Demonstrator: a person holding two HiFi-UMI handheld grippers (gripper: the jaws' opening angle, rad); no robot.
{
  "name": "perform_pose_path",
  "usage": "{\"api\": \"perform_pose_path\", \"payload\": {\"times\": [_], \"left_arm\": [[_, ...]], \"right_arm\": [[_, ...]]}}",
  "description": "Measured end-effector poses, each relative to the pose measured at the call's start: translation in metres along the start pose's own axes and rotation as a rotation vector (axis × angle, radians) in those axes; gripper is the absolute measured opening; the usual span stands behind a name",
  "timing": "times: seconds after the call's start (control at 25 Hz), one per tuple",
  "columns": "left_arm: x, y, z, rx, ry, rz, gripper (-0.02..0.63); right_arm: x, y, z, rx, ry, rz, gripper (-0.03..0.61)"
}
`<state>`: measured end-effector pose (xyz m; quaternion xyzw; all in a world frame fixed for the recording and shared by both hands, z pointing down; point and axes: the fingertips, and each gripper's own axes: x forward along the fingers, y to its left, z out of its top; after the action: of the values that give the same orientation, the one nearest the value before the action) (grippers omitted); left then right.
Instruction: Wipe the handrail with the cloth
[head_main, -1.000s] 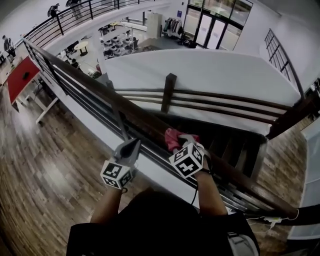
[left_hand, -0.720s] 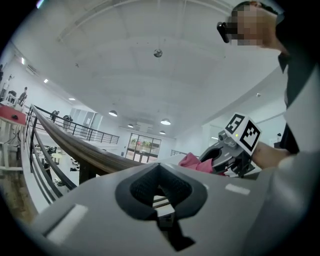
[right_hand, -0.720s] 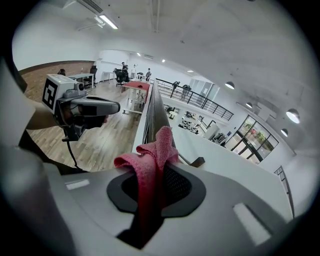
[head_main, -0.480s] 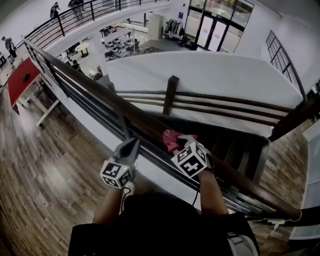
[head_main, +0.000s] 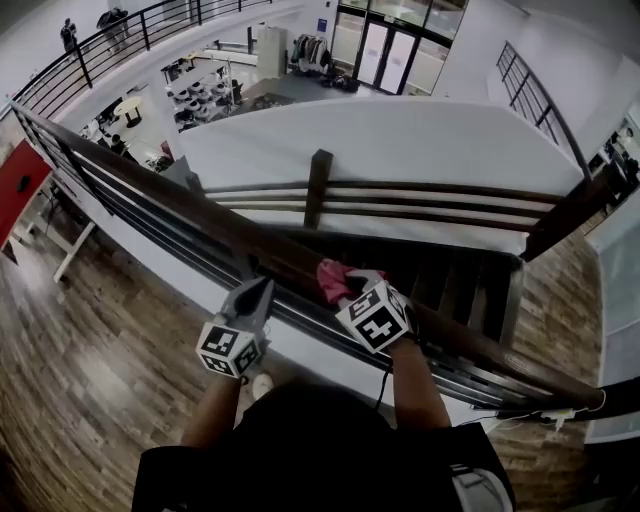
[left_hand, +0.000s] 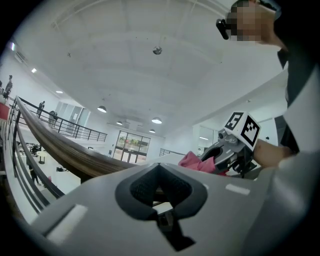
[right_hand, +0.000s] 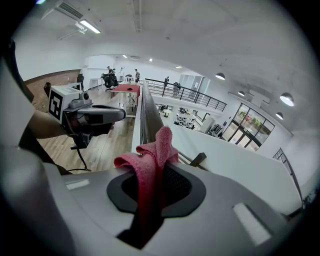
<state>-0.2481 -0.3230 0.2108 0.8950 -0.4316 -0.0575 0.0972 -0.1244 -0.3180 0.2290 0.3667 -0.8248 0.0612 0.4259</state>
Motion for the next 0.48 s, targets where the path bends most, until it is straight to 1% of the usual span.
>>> {"api": "perform_pose_path", "payload": {"times": [0.24, 0.48], "left_arm": [[-0.004, 0.022, 0.0, -0.034, -0.004, -0.013, 0.0], [-0.006, 0.041, 0.006, -0.031, -0.011, -0.024, 0.0]], "right_arm": [[0.009, 0.004, 0.013, 0.014, 0.011, -0.036, 0.052], [0.021, 0.003, 0.03, 0.02, 0.011, -0.066, 0.052]]}}
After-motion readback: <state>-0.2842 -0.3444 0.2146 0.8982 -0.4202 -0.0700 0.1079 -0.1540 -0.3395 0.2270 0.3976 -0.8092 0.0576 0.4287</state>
